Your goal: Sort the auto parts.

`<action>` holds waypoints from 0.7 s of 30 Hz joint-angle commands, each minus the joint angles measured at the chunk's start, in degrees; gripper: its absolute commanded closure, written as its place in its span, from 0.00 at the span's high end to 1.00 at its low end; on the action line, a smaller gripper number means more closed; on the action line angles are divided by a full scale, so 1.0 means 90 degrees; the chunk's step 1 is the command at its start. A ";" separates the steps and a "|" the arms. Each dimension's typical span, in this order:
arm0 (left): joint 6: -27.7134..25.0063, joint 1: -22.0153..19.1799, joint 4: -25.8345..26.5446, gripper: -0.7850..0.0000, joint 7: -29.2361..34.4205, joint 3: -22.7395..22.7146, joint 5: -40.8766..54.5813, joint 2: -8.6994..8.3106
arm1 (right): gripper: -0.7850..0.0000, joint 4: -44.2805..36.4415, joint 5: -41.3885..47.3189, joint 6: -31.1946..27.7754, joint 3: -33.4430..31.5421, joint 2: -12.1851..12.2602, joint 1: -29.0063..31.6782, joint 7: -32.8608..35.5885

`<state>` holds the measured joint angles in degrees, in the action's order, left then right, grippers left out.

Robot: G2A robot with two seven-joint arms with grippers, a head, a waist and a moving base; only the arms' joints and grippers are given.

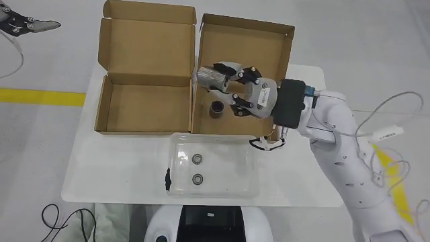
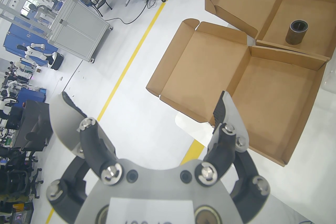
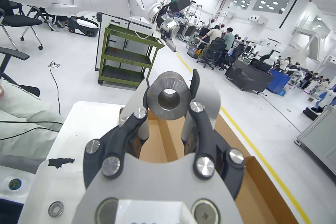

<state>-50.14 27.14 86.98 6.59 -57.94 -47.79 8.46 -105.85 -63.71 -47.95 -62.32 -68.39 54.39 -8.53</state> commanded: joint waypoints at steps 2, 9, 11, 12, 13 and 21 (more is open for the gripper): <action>0.0000 0.0000 0.0000 1.00 0.0000 0.0000 0.0000 0.0000 | 0.00 -0.0070 0.0087 -0.0009 -0.0034 -0.0004 -0.0057 0.0032; 0.0000 0.0000 0.0000 1.00 0.0000 0.0000 0.0000 0.0000 | 0.00 -0.0197 0.0225 -0.0104 -0.0108 -0.0013 -0.0360 0.0230; 0.0000 0.0000 0.0000 1.00 0.0000 0.0000 0.0000 0.0000 | 0.00 -0.0235 0.0260 -0.0087 -0.0113 -0.0018 -0.0407 0.0276; 0.0000 0.0000 0.0000 1.00 0.0000 0.0000 0.0000 0.0000 | 0.00 -0.0250 0.0262 -0.0074 -0.0117 -0.0020 -0.0422 0.0265; 0.0000 0.0000 0.0000 1.00 0.0000 0.0000 0.0000 0.0000 | 0.00 -0.0255 0.0256 -0.0069 -0.0118 -0.0023 -0.0428 0.0254; 0.0000 0.0000 0.0000 1.00 0.0000 0.0000 0.0000 0.0000 | 0.00 -0.0377 0.0171 -0.0120 -0.0151 -0.0028 -0.0422 0.0119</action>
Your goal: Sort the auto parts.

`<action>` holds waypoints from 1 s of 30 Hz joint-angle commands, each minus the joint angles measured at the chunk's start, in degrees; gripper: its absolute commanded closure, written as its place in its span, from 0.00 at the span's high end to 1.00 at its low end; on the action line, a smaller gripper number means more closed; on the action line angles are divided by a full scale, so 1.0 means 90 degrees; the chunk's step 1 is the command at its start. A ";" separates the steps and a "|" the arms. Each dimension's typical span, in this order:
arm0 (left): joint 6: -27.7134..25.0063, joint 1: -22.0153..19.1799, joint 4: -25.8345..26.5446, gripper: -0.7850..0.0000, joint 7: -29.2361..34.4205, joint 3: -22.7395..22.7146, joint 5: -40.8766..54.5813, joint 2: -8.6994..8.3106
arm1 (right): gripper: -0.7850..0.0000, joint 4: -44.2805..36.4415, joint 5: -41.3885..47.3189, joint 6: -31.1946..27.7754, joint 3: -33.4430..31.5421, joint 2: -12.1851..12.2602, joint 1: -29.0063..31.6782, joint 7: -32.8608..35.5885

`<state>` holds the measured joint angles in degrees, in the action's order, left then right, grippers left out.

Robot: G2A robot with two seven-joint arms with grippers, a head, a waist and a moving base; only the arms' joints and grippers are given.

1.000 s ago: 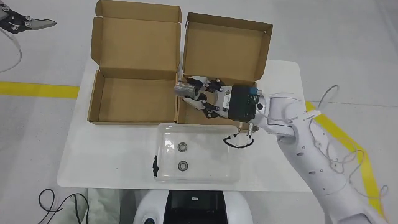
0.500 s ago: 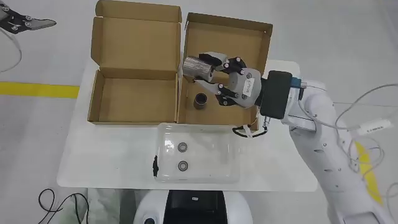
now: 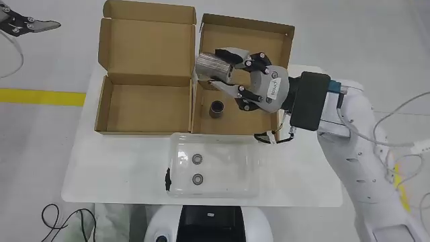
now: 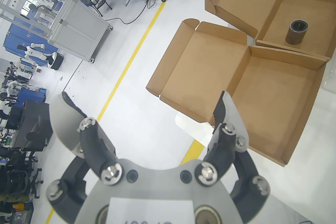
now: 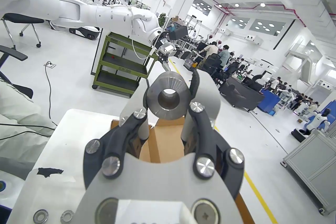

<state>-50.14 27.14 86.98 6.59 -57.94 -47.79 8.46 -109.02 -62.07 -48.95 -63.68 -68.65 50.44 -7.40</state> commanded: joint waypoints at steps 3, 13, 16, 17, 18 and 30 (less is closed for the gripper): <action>0.0000 0.0000 0.0000 1.00 0.0000 0.0000 0.0000 0.0000 | 0.00 -0.0120 -0.0094 -0.0019 0.0011 0.0007 0.0119 -0.0009; 0.0000 0.0000 0.0000 1.00 0.0000 0.0000 0.0000 0.0000 | 0.00 -0.0122 -0.0520 0.0064 0.0072 0.0058 0.0898 -0.0007; 0.0000 0.0000 0.0000 1.00 0.0000 0.0000 0.0000 0.0000 | 0.00 -0.0113 -0.0631 0.0128 0.0152 0.0064 0.1102 0.0058; 0.0000 0.0000 0.0000 1.00 0.0000 0.0000 0.0000 0.0000 | 0.00 -0.0087 -0.0653 0.0158 0.0153 0.0070 0.1147 0.0133; 0.0000 0.0000 0.0000 1.00 0.0000 0.0000 0.0000 0.0000 | 0.00 -0.0028 -0.0675 0.0178 0.0158 0.0076 0.1195 0.0224; 0.0000 0.0000 0.0000 1.00 0.0000 0.0000 0.0000 0.0000 | 0.00 0.0747 -0.0787 0.0772 0.0253 0.0096 0.1629 0.0997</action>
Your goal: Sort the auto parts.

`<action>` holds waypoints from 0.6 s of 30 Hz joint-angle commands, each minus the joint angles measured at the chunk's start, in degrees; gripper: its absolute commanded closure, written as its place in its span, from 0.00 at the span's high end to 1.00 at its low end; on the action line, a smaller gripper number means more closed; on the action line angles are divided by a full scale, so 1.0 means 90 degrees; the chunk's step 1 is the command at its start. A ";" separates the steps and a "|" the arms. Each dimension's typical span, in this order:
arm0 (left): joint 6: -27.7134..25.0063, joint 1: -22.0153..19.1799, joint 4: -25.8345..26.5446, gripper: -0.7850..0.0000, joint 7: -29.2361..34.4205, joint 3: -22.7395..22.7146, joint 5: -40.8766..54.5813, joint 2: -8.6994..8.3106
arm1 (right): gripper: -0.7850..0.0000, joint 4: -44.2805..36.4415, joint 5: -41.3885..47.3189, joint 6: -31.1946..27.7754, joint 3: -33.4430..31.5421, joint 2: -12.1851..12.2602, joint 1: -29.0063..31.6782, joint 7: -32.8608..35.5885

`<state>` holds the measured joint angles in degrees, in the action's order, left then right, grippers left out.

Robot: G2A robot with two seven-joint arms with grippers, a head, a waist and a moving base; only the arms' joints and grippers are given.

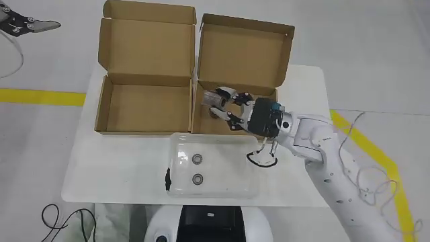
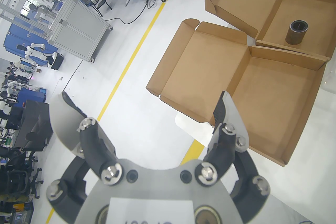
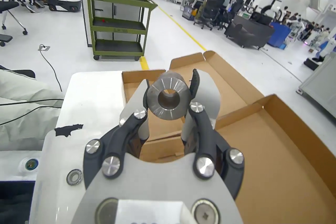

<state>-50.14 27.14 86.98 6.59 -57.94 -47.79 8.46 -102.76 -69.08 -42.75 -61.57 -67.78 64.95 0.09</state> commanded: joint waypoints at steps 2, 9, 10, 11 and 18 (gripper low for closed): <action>0.0000 0.0000 0.0000 1.00 0.0000 0.0000 0.0000 0.0000 | 0.00 0.0145 0.0002 0.0244 0.0033 -0.0001 0.0056 0.0421; 0.0000 0.0000 0.0000 1.00 0.0000 0.0000 0.0000 0.0000 | 0.00 0.0522 0.0331 0.0374 0.0003 0.0012 0.0179 0.0917; 0.0000 0.0000 0.0000 1.00 0.0000 0.0000 0.0000 0.0000 | 0.00 0.0580 0.0359 0.0393 -0.0003 0.0015 0.0196 0.0969; 0.0000 0.0000 0.0000 1.00 0.0000 0.0000 0.0000 0.0000 | 0.00 0.0629 0.0391 0.0412 -0.0005 0.0016 0.0208 0.1025; 0.0000 0.0000 0.0000 1.00 0.0000 0.0000 0.0000 0.0000 | 0.00 0.1045 0.0579 0.0714 0.0077 0.0005 0.0244 0.1580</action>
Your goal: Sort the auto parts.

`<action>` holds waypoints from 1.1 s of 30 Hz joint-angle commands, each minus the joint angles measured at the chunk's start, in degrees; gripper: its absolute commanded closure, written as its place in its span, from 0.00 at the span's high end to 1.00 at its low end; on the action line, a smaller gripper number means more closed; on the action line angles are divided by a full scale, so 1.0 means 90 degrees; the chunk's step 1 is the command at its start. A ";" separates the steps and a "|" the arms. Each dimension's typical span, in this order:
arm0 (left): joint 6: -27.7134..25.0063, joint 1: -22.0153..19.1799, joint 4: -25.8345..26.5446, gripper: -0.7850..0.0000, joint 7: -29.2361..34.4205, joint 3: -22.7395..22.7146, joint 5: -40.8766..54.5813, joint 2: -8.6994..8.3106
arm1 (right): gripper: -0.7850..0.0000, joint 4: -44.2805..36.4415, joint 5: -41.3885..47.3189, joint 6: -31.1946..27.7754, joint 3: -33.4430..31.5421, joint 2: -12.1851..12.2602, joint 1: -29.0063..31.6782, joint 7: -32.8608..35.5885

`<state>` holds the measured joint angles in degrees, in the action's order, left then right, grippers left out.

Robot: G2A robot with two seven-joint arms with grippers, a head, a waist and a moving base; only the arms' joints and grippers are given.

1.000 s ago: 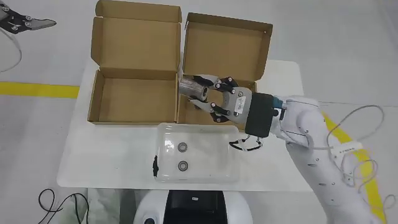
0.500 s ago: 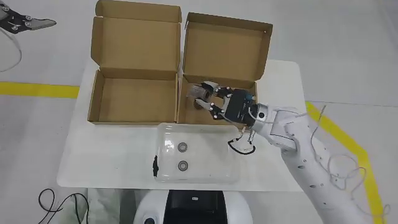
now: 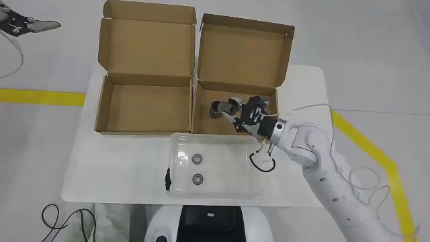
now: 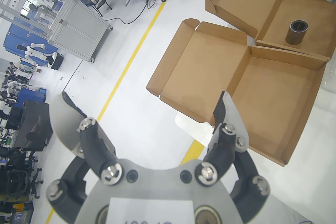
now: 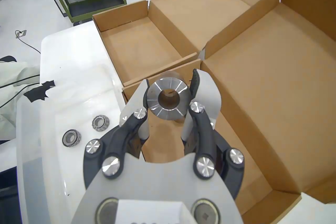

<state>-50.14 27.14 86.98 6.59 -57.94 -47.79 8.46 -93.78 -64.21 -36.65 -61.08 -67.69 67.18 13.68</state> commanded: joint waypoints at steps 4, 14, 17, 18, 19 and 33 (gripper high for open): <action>0.0000 0.0000 0.0000 1.00 0.0000 0.0000 0.0000 0.0000 | 0.00 0.0277 0.0186 0.0162 0.0124 -0.0032 -0.0081 0.0313; 0.0000 0.0000 0.0000 1.00 0.0000 0.0000 0.0000 0.0000 | 0.00 0.0628 0.0194 0.1004 0.0530 -0.0154 -0.0399 0.1253; 0.0000 0.0000 0.0000 1.00 0.0000 0.0000 0.0000 0.0000 | 0.00 0.0672 0.0211 0.1140 0.0555 -0.0171 -0.0462 0.1407; 0.0000 0.0000 0.0000 1.00 0.0000 0.0000 0.0000 0.0000 | 0.00 0.0688 0.0207 0.1187 0.0554 -0.0174 -0.0484 0.1485; 0.0000 0.0000 0.0000 1.00 0.0000 0.0000 0.0000 0.0000 | 0.00 0.0690 0.0200 0.1226 0.0560 -0.0177 -0.0509 0.1578; 0.0000 0.0000 0.0000 1.00 0.0000 0.0000 0.0000 0.0000 | 0.00 0.1347 0.0264 0.1740 0.1009 -0.0371 -0.1225 0.2619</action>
<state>-50.14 27.14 86.98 6.59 -57.94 -47.79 8.46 -82.16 -61.83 -21.16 -52.29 -70.89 56.68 36.92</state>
